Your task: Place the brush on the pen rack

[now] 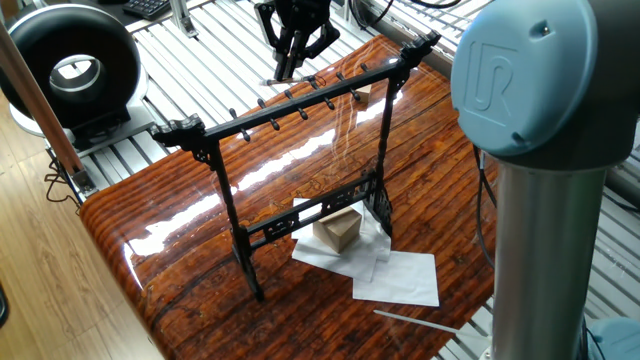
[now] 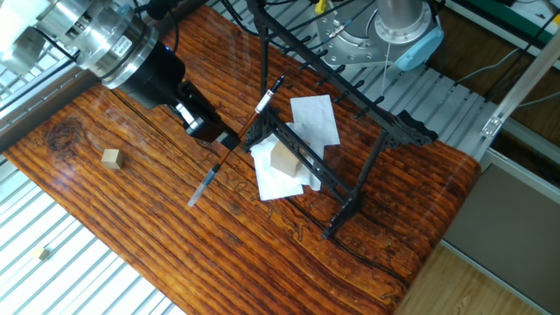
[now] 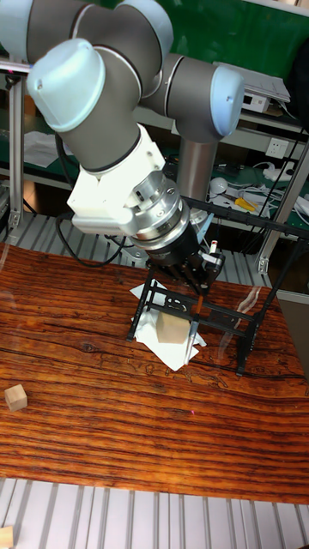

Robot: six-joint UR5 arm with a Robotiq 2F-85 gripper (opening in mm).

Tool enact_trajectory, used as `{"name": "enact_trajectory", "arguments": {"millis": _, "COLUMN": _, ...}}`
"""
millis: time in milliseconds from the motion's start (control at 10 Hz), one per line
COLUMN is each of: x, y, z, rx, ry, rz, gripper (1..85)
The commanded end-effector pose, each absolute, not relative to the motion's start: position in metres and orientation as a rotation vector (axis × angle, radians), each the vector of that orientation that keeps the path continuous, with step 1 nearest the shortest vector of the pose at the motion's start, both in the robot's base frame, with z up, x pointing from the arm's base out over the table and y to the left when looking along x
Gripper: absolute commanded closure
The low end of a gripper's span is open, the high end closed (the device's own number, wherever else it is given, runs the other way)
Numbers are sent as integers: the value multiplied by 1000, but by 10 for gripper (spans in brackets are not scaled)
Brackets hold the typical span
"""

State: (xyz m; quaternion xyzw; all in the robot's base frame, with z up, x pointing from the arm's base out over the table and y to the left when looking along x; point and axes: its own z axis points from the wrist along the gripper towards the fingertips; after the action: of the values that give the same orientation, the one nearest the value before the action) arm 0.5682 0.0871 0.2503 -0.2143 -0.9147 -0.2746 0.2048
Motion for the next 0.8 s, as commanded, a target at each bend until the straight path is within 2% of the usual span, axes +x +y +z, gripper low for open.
{"name": "enact_trajectory", "arguments": {"millis": 0, "x": 567, "y": 91, "z": 256, "rx": -597, "ry": -2551, "rz": -784, "gripper": 847}}
{"name": "enact_trajectory", "arguments": {"millis": 700, "x": 567, "y": 89, "z": 255, "rx": -615, "ry": -2575, "rz": -764, "gripper": 847}}
